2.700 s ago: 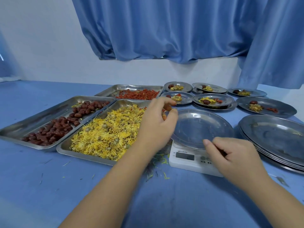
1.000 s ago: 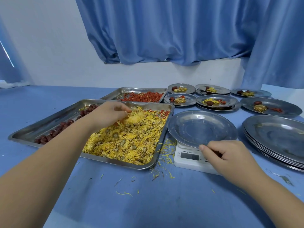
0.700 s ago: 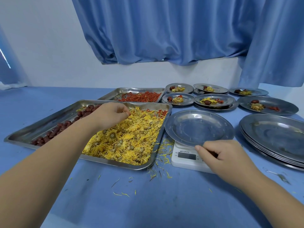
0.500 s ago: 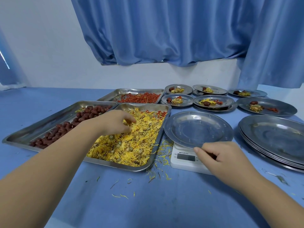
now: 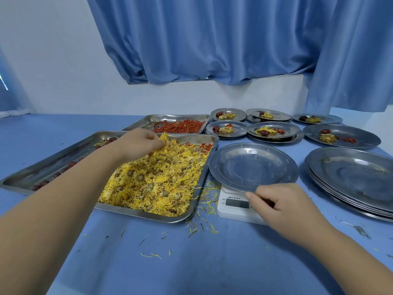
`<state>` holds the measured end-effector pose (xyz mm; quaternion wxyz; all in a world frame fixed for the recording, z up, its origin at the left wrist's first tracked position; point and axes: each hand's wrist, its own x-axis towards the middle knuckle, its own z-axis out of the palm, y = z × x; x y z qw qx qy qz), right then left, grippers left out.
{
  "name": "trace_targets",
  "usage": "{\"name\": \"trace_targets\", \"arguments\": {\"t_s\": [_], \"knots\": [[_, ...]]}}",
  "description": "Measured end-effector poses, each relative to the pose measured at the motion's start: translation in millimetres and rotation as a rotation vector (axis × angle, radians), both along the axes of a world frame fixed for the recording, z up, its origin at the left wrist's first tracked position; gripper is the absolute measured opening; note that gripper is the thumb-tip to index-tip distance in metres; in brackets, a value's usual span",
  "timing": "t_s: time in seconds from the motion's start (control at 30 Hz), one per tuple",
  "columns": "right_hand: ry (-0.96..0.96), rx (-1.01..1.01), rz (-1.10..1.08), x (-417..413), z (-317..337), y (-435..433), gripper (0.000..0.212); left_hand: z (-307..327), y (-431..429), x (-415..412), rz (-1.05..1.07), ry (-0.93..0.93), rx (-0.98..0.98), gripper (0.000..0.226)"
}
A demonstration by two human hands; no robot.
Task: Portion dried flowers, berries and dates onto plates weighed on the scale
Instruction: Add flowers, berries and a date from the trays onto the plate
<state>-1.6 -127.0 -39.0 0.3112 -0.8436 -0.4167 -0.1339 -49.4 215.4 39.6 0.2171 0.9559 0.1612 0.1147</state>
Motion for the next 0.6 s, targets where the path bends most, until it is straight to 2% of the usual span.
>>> {"name": "trace_targets", "arguments": {"t_s": [0.13, 0.23, 0.43, 0.6], "knots": [[0.004, -0.001, 0.0, 1, 0, 0, 0.048, -4, 0, 1, 0.033, 0.117, -0.1, 0.025], [0.005, -0.005, 0.0, 1, 0, 0, 0.048, -7, -2, 3, 0.04, 0.19, -0.12, 0.03], [0.008, 0.007, 0.002, 1, 0, -1, 0.049, -9, -7, 7, 0.041, 0.222, -0.11, 0.024], [0.011, 0.005, -0.01, 1, 0, -1, 0.05, -12, -5, 9, 0.032, 0.202, -0.126, 0.035]]}}
